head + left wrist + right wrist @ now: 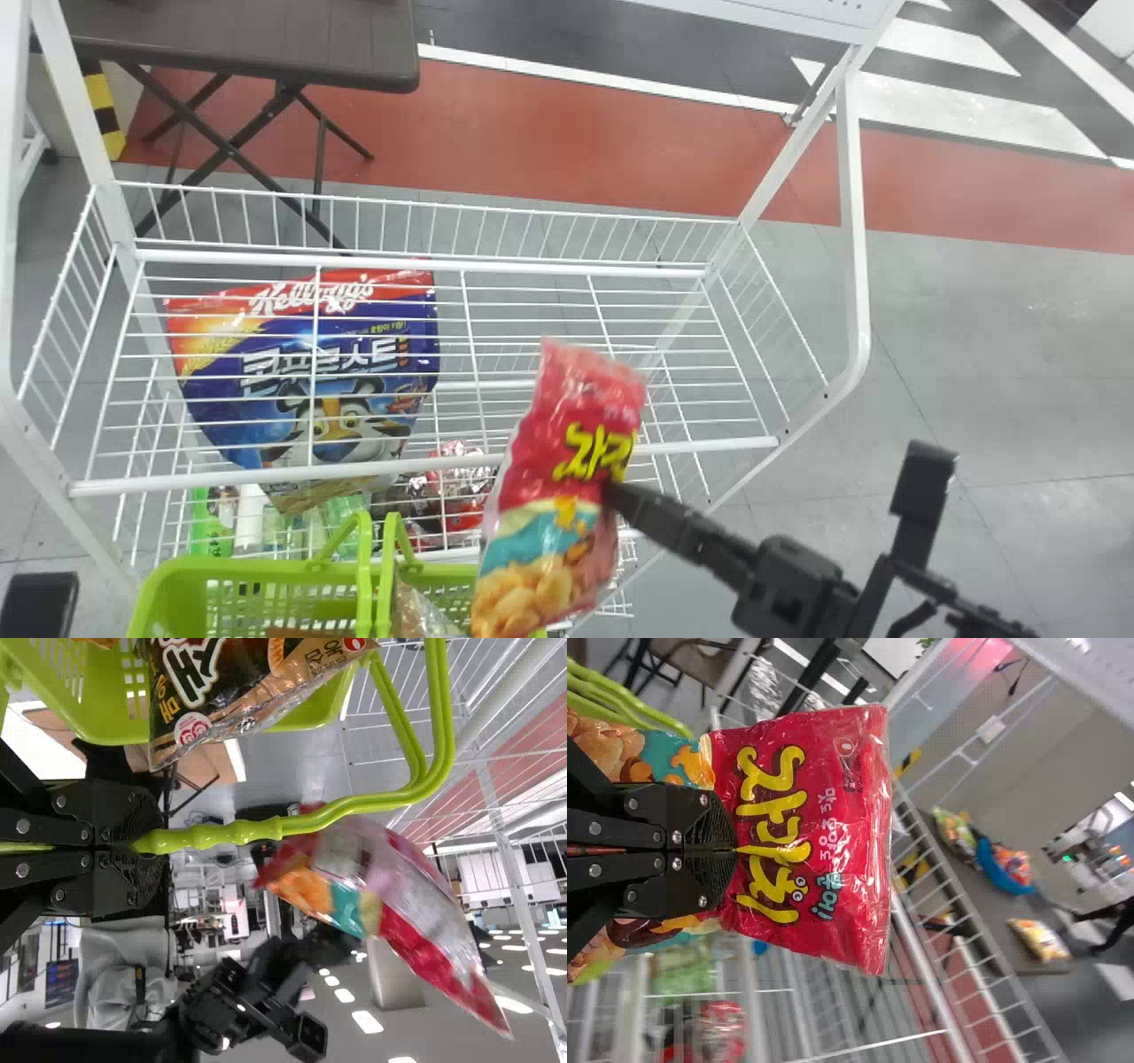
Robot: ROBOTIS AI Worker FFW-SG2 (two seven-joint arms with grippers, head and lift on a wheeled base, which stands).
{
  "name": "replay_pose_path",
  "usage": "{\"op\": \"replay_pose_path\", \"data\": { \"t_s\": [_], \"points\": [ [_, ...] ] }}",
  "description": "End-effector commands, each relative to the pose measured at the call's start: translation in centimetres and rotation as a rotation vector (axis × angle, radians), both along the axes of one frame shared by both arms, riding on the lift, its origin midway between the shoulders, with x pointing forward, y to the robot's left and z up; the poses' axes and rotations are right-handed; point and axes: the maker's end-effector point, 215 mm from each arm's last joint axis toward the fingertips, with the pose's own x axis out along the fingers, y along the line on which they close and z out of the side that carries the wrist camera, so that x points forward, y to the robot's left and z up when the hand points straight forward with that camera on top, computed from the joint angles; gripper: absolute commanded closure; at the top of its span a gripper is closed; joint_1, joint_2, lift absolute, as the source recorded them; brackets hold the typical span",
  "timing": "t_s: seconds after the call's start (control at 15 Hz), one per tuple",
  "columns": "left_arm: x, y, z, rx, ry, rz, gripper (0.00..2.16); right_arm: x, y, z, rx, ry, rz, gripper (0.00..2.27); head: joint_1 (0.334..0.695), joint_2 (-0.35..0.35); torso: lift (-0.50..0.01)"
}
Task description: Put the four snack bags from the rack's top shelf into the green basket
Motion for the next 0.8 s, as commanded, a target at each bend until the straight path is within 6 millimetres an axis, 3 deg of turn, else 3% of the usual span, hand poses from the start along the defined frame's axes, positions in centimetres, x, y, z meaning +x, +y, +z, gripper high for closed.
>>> {"op": "replay_pose_path", "data": {
  "t_s": [0.0, 0.2, 0.53, 0.6, 0.73],
  "points": [
    [0.1, -0.2, 0.2, -0.004, -0.006, -0.001, 2.15, -2.1, 1.2, -4.1, 0.007, 0.112, 0.032, 2.17, 0.695, -0.35, 0.0],
    [-0.1, -0.3, 0.3, -0.008, -0.003, -0.004, 2.15, -4.6, 3.6, -8.7, 0.031, 0.224, 0.092, 2.17, 0.695, -0.35, 0.0],
    [-0.3, -0.9, 0.6, -0.009, -0.013, -0.018, 2.15, -9.6, 11.2, -9.2, 0.173, 0.368, 0.251, 2.17, 0.695, -0.35, 0.0],
    [-0.6, -0.9, 0.6, -0.009, -0.008, -0.019, 2.14, -10.4, 11.9, -9.1, 0.188, 0.391, 0.275, 2.17, 0.695, -0.35, 0.0],
    [-0.7, -0.8, 0.7, -0.009, -0.009, -0.018, 2.15, -10.8, 11.4, -10.2, 0.15, 0.415, 0.275, 2.17, 0.695, -0.35, 0.0]
  ]
}}
